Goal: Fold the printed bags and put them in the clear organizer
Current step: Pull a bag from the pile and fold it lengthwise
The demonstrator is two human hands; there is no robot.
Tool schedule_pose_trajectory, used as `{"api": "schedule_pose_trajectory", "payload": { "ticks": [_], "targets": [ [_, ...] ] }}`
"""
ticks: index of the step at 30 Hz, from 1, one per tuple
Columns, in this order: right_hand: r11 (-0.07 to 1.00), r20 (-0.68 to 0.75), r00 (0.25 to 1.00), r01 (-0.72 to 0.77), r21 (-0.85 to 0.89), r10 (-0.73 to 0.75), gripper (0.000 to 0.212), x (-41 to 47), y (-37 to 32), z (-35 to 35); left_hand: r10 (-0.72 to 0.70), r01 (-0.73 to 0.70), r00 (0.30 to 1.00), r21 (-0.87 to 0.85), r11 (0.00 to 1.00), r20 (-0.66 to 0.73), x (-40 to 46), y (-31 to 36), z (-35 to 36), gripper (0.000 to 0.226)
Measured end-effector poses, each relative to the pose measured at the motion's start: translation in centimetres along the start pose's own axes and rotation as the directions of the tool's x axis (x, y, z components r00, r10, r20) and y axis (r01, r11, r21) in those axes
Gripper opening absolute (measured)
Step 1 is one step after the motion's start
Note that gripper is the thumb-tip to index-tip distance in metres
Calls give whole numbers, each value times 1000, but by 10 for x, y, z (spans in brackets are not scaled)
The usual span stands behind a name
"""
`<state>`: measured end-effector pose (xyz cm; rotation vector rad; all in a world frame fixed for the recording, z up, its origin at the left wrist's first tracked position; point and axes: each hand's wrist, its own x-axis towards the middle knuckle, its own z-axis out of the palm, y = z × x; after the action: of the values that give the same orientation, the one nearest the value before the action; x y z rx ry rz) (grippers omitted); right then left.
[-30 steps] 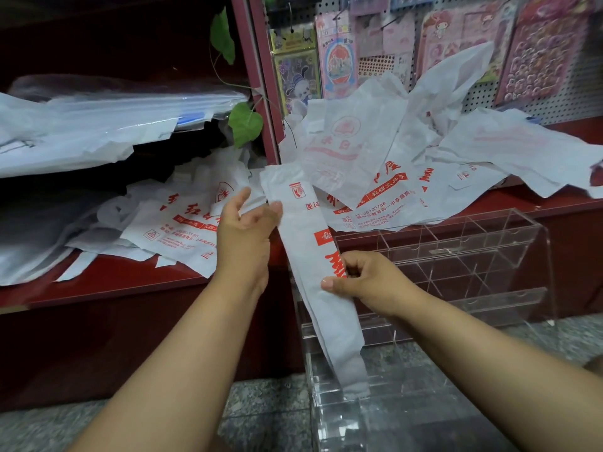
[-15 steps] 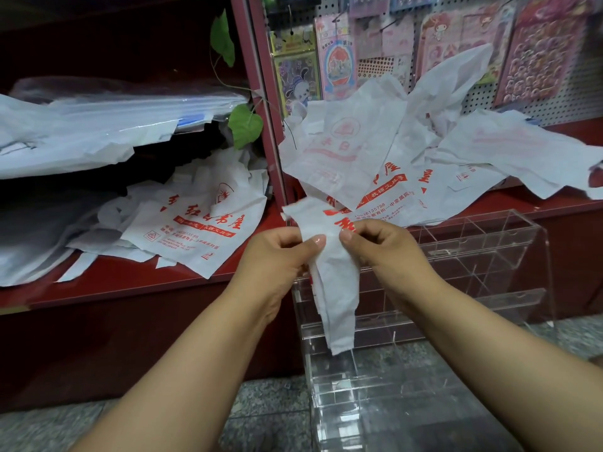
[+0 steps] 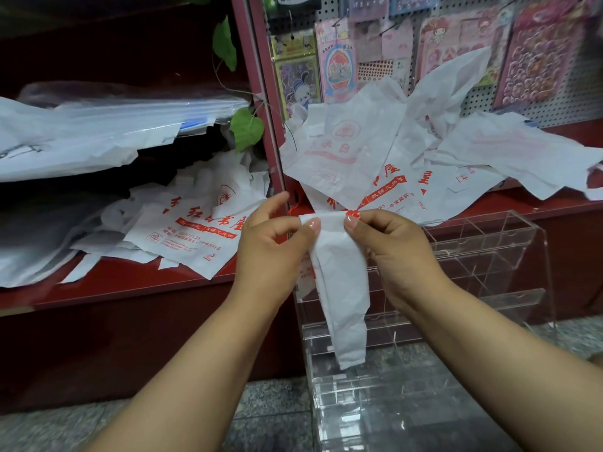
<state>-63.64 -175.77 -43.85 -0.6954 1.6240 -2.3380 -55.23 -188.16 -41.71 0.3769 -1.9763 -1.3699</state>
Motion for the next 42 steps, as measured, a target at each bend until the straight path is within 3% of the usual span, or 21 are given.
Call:
{"api": "schedule_pose_trajectory", "payload": {
  "ticks": [5, 9, 11, 17, 26, 31, 33, 35, 37, 39, 42],
  "targets": [
    [999, 43, 999, -14, -38, 15, 18, 5, 0, -7, -126, 141, 988, -208, 968, 83, -3, 3, 5, 22],
    [979, 134, 982, -111, -169, 134, 4, 7, 11, -16, -258, 300, 954, -419, 857, 155, 1, 0, 8, 23],
    [970, 109, 979, -148, -192, 171, 11, 7, 15, -17, -288, 347, 938, -463, 816, 195, 2, 0, 8, 21],
    [974, 105, 969, -218, -65, 224, 5, 4, 20, -12, -316, 416, 909, -577, 703, 270, 1, -6, 12, 21],
    [975, 55, 974, -220, 33, 218, 11, -1, 26, -3, -303, 384, 923, -551, 741, 236, 0, -14, 18, 39],
    [976, -35, 983, -176, 127, 182, 34, 1, 29, 0, -321, 360, 932, -497, 790, 165, -2, -13, 21, 31],
    [976, -85, 980, -165, 141, 178, 40, 5, 30, -4, -339, 402, 914, -398, 824, 223, -7, -15, 22, 21],
    [979, -120, 977, -164, 121, 178, 43, 8, 28, -8, -350, 419, 881, -181, 890, 318, -14, -21, 23, 3],
    [979, -93, 978, -176, 103, 186, 45, 10, 24, -10, -360, 397, 887, -80, 914, 287, -15, -29, 23, 11],
    [976, -7, 976, -218, 30, 218, 46, 11, 19, -14, -362, 389, 913, -132, 912, 190, -8, -31, 20, 13],
    [937, 217, 928, -249, -245, 303, 24, 11, 16, -23, -366, 377, 926, -218, 900, 90, 2, -27, 9, 12]
  ]
}}
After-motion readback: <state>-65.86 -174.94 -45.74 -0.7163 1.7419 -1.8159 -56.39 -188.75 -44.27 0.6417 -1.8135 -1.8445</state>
